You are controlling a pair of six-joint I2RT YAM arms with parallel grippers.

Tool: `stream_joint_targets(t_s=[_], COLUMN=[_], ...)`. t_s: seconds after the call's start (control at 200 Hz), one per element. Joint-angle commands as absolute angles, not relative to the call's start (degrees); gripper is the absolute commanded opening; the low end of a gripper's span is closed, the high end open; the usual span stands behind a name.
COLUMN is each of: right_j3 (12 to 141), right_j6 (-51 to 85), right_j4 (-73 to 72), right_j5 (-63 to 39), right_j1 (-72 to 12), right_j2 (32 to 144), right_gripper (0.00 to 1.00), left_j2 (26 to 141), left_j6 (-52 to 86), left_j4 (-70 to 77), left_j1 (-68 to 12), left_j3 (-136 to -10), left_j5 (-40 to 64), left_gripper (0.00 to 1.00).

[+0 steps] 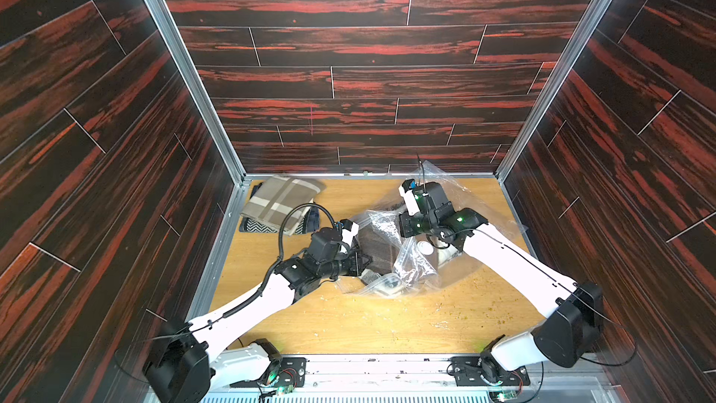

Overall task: Take the scarf out of the vacuum bag
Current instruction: Take out the scarf from the vacuum bag.

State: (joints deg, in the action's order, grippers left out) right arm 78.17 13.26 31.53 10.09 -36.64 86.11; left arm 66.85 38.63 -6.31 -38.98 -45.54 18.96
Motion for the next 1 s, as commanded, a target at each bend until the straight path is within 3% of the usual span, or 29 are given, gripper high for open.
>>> stream_joint_targets(t_s=[0.0,0.476,0.797,0.997], right_j3=[78.33,75.94,75.81,74.41], right_j6=[13.79,11.69,11.56,10.73], right_j4=[28.97,26.84,26.42,25.4], right_j5=[10.28,13.55,11.62,12.09], right_j1=[-35.97,-35.37,-35.38,-35.41], right_j2=[86.57,86.48,87.87,86.42], right_gripper=[0.02,0.02,0.01,0.01], left_j2=[61.61,54.13,61.47,68.86], left_j6=[35.22,28.97,20.6,17.28], left_j4=[-12.25,-41.63,-61.96,-72.78], left_j1=[-38.37,-37.53,-37.18,-37.01], left_j3=[-45.42,-51.26,-59.72,-67.36], left_j5=[16.42,13.85,9.88,0.34], left_gripper=[0.0,0.0,0.0,0.0])
